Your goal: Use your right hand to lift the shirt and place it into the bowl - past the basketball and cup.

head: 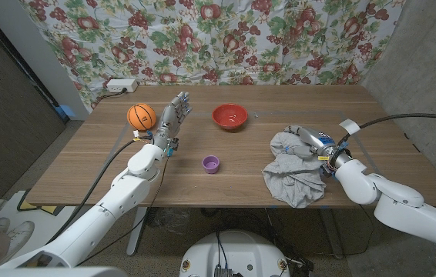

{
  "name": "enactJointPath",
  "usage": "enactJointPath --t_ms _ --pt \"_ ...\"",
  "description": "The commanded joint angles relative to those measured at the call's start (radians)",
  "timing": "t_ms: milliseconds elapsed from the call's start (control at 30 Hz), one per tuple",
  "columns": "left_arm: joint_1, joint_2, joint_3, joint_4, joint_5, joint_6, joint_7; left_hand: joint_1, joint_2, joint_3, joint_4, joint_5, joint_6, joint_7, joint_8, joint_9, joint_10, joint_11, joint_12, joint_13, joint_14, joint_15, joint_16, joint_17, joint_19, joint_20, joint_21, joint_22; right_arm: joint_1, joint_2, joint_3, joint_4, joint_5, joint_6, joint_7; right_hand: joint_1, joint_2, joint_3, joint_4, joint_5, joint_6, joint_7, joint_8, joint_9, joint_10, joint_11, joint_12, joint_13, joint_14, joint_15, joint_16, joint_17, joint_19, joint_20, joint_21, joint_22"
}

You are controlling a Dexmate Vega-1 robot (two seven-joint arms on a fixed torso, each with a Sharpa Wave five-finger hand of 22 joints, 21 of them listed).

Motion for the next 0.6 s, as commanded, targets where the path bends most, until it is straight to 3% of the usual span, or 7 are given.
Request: enactJointPath --t_ms 33,600 --pt "0.004 0.000 -0.005 0.008 -0.007 -0.009 -0.006 0.004 0.007 0.004 0.002 -0.003 0.008 -0.001 -0.003 0.005 -0.001 -0.001 -0.002 0.003 0.001 -0.008 0.002 0.005 0.005 -0.001 0.000 0.004 0.019 -0.003 0.016 -0.007 -0.014 0.004 0.014 0.113 0.099 0.004 0.000 -0.005 -0.003 0.000 -0.005 0.003 0.007 0.001 0.005 0.002 0.017 -0.167 0.009 -0.003 -0.009 -0.146 0.019 0.007" --pt "0.025 0.009 -0.012 -0.009 -0.005 -0.012 0.004 0.005 0.008 0.005 0.002 -0.003 0.010 0.000 -0.002 0.005 -0.001 0.000 -0.002 0.003 0.000 -0.008 0.001 0.005 0.004 -0.002 0.000 0.004 0.037 0.000 0.041 -0.006 -0.019 0.015 0.017 0.118 0.097 0.005 0.005 -0.018 0.006 -0.001 -0.005 0.003 0.010 0.001 0.008 -0.001 0.017 -0.167 0.021 -0.021 -0.027 -0.146 0.069 0.016"
